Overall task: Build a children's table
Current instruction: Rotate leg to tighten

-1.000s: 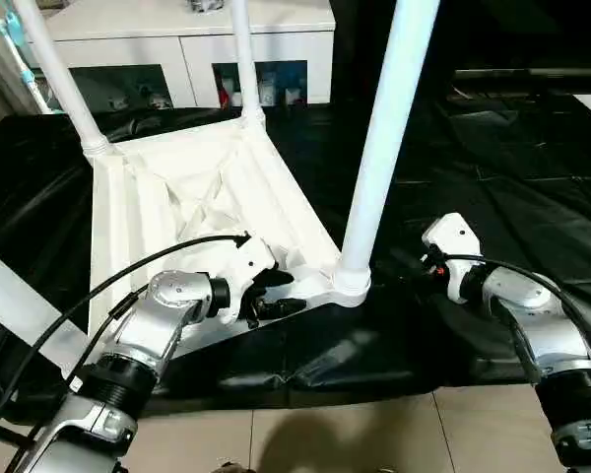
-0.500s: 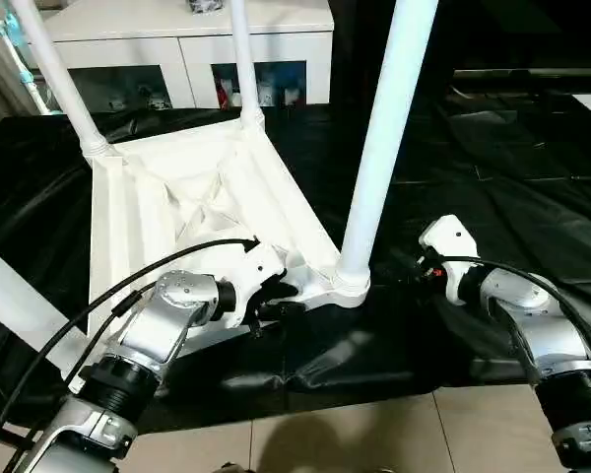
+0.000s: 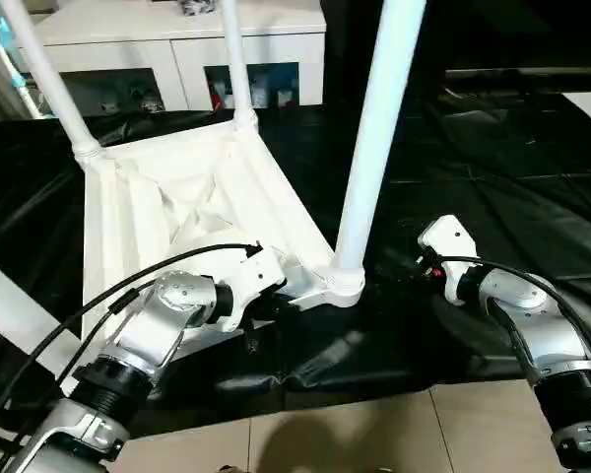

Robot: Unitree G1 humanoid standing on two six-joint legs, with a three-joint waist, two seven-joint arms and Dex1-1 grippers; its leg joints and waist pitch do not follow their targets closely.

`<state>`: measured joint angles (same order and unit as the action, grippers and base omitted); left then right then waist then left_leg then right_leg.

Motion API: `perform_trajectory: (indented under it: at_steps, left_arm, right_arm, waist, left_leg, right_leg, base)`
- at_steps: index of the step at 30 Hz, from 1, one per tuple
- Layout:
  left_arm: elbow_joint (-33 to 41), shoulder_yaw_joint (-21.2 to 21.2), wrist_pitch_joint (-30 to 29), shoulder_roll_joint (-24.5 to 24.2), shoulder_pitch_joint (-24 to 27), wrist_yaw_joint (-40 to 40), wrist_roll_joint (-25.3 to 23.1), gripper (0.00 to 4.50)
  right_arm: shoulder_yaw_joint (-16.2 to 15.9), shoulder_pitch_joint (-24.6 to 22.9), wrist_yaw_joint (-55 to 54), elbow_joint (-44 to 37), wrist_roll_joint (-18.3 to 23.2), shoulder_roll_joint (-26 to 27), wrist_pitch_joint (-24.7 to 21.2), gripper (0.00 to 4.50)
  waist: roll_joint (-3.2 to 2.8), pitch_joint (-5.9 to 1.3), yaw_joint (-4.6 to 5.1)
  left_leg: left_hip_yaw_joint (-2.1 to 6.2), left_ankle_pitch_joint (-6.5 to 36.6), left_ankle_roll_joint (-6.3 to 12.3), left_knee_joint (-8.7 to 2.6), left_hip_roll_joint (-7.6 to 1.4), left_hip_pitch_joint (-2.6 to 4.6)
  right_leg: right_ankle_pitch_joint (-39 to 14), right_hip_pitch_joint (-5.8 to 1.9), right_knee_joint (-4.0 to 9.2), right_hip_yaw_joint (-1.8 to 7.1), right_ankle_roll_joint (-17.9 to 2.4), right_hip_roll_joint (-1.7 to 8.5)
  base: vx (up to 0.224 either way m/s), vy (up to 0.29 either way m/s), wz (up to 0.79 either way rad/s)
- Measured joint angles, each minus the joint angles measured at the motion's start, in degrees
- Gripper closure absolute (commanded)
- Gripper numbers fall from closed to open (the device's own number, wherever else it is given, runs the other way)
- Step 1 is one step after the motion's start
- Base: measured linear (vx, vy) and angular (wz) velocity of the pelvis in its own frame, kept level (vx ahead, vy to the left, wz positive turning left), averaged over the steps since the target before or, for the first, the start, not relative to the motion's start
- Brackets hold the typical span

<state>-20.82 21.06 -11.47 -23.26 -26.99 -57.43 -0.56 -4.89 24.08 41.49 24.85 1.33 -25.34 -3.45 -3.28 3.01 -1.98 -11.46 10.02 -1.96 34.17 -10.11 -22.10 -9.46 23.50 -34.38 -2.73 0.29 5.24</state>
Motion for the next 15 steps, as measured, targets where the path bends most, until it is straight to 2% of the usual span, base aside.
perform_trajectory:
  at_steps: [1,4,15]
  left_arm:
    - [-1.6,0.2,3.5,-0.5,-0.2,-0.8,-0.4,4.42]
    - [-4.6,0.2,8.2,-0.9,-0.8,-2.5,-0.8,4.42]
    - [-13.6,0.2,17.3,-0.3,-4.6,-7.4,-0.8,4.42]
  right_arm:
    - [0.0,0.0,-0.2,0.0,0.0,0.0,0.1,0.76]
    - [0.0,0.1,-0.6,0.1,0.0,0.0,0.4,0.76]
    - [0.0,0.1,-1.6,0.3,0.0,0.0,1.1,0.76]
  waist:
    - [-0.04,-0.02,-0.05]
    - [-0.09,-0.06,-0.39]
    - [-0.11,-0.06,-1.62]
  left_leg:
    - [0.01,0.0,0.00,-0.04,0.00,0.03]
    - [0.02,0.0,0.00,-0.14,0.00,0.05]
    - [0.01,0.0,0.00,-0.14,0.11,0.03]
  right_leg:
    - [-0.1,-0.02,0.00,-0.01,0.1,0.00]
    - [-0.1,-0.06,-0.01,-0.04,0.2,0.00]
    - [-0.1,-0.16,0.01,0.10,0.2,0.03]
  base:
    - [0.000,0.000,0.00]
    - [0.000,0.000,0.00]
    - [0.000,0.000,0.00]
